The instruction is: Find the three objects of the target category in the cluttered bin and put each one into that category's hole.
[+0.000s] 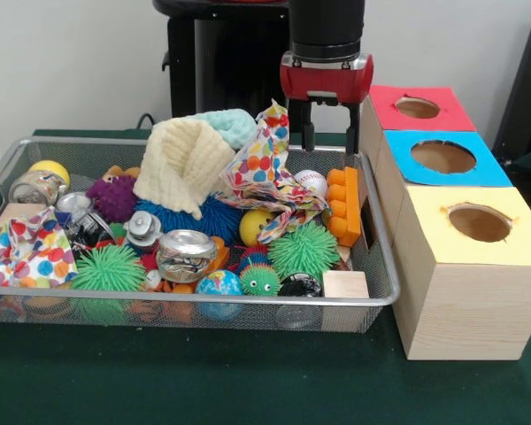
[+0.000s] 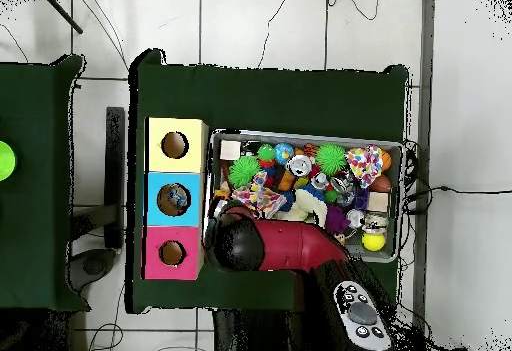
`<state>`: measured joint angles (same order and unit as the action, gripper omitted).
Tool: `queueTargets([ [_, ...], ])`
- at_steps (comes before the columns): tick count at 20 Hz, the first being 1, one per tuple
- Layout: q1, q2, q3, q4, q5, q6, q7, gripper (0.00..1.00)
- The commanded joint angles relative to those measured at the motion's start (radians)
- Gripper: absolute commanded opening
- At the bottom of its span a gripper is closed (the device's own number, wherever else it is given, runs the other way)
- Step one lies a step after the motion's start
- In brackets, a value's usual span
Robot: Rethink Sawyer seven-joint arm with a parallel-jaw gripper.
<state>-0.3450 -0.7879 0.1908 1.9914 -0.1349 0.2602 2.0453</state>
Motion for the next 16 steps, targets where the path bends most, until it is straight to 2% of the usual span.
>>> queueTargets([
  [1, 0.041, 0.018, -0.083, -0.11, -0.049, 0.027, 0.072, 1.0],
  [5, 0.05, -0.065, -0.128, -0.185, -0.084, 0.245, -0.031, 1.0],
  [8, 0.018, -0.109, -0.113, -0.205, -0.091, 0.326, -0.082, 1.0],
  [12, -0.038, -0.114, -0.075, -0.203, -0.119, 0.301, -0.107, 1.0],
  [16, -0.092, -0.089, -0.038, -0.197, -0.148, 0.251, -0.119, 1.0],
])
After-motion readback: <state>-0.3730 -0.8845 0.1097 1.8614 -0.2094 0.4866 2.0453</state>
